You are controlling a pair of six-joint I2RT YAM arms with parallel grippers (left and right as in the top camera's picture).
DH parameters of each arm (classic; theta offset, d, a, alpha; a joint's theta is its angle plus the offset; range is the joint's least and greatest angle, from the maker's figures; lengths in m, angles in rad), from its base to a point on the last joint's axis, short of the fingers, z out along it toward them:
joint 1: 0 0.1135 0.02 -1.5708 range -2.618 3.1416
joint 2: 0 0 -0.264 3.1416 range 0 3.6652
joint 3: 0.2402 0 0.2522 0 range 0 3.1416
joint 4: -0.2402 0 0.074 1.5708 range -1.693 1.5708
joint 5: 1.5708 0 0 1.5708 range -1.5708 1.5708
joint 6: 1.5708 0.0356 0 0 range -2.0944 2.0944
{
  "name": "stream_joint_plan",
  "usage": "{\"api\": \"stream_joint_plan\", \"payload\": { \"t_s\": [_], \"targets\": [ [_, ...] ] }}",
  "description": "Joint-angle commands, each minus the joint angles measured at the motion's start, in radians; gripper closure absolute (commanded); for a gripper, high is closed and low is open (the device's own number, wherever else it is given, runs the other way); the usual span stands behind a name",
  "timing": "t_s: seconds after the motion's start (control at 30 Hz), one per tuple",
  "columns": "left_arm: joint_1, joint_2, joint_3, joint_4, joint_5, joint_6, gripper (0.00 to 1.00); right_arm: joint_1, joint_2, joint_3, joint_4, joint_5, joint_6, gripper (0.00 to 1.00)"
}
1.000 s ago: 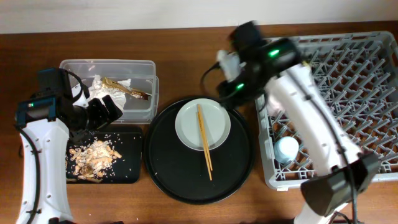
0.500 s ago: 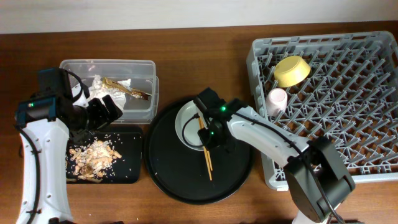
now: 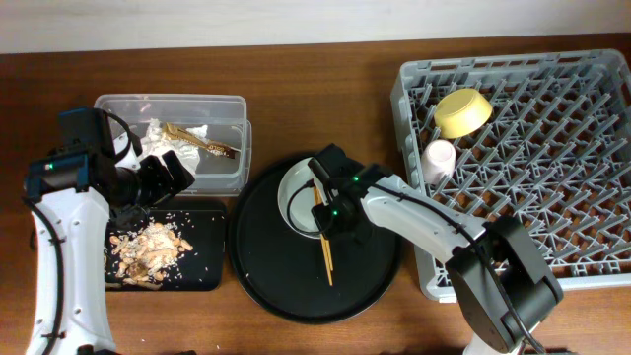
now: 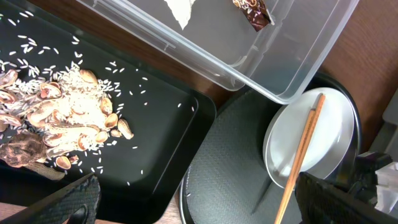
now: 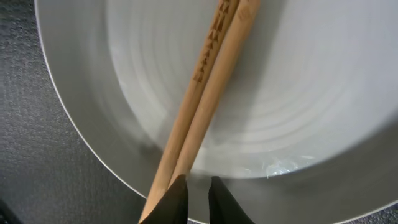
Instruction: Sort waste into correct bins and load items into the dishwasher rack
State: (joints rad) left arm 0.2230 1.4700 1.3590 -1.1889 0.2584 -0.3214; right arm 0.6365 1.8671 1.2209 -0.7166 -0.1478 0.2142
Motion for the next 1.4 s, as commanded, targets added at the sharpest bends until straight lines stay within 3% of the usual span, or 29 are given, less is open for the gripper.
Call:
{"api": "stream_joint_plan", "payload": {
  "t_s": [0.0, 1.37],
  "targets": [
    [0.003, -0.006, 0.013, -0.001, 0.008, 0.001, 0.01, -0.003, -0.008, 0.024, 0.000, -0.006, 0.013, 0.85],
    [0.003, -0.006, 0.013, -0.001, 0.008, 0.001, 0.01, 0.030, 0.028, 0.013, 0.024, 0.029, 0.087, 0.84]
  ]
}}
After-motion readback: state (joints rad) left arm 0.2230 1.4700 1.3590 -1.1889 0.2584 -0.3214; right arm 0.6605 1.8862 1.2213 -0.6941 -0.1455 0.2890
